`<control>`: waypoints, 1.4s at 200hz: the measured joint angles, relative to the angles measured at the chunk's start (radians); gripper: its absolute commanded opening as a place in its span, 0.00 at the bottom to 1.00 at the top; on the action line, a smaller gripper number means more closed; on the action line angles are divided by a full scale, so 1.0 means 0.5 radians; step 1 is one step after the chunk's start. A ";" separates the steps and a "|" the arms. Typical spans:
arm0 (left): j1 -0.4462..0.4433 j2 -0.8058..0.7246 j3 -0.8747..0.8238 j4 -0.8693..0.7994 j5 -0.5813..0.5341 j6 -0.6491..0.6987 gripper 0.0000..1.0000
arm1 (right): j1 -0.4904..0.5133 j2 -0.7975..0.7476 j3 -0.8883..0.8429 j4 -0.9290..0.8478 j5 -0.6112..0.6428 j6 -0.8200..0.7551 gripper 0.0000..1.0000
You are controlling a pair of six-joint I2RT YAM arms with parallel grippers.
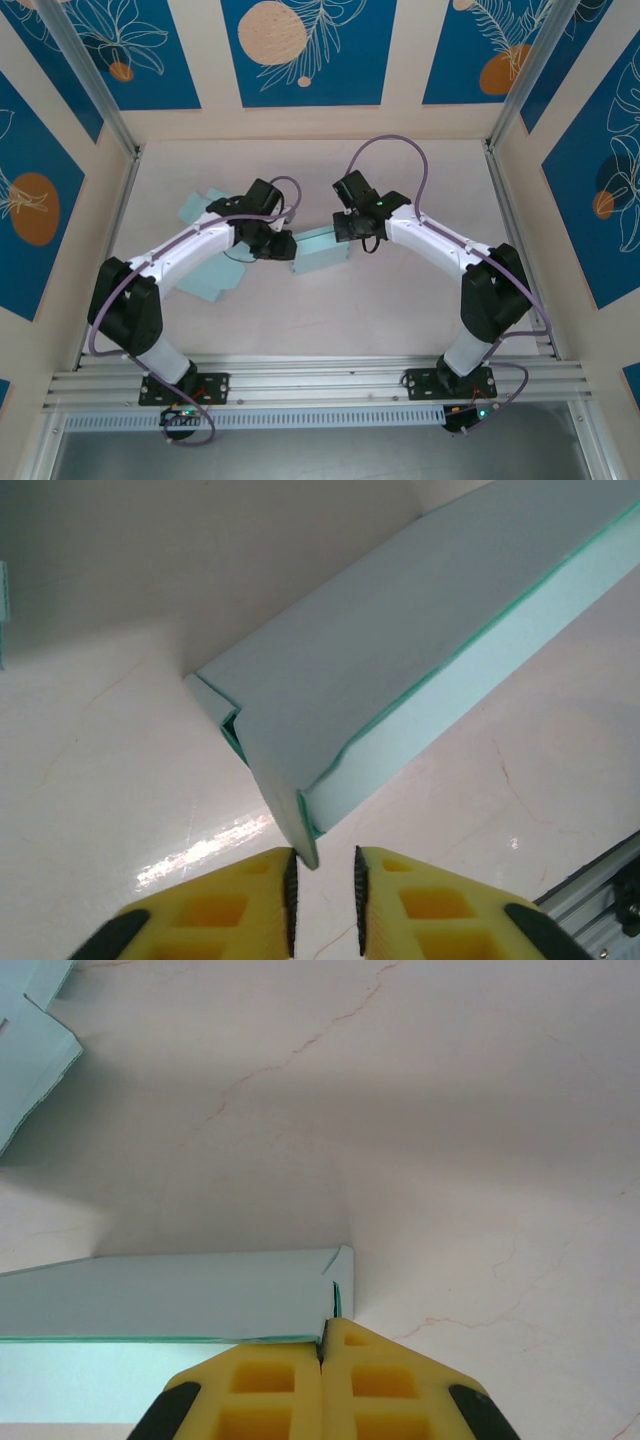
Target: Fold the paper box
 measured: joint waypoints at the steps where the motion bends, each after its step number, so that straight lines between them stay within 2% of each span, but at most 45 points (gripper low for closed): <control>1: -0.001 0.000 0.000 0.000 0.000 0.001 0.16 | 0.000 0.000 0.000 0.001 0.000 0.000 0.00; 41: -0.001 0.013 0.037 0.002 0.002 0.002 0.20 | 0.000 0.000 -0.002 0.005 0.000 0.000 0.00; 91: -0.001 0.026 0.042 0.008 0.006 0.001 0.20 | 0.000 0.000 -0.002 0.008 0.000 0.000 0.00; 174: -0.001 0.029 0.012 0.020 -0.063 -0.006 0.10 | 0.012 0.000 -0.004 0.011 0.002 0.002 0.00; 208: -0.001 0.025 -0.050 0.075 -0.085 0.005 0.00 | 0.027 -0.001 -0.010 0.014 0.025 0.024 0.00; 280: 0.000 -0.006 -0.106 0.158 -0.129 0.017 0.00 | 0.078 -0.115 -0.225 0.237 0.126 0.144 0.00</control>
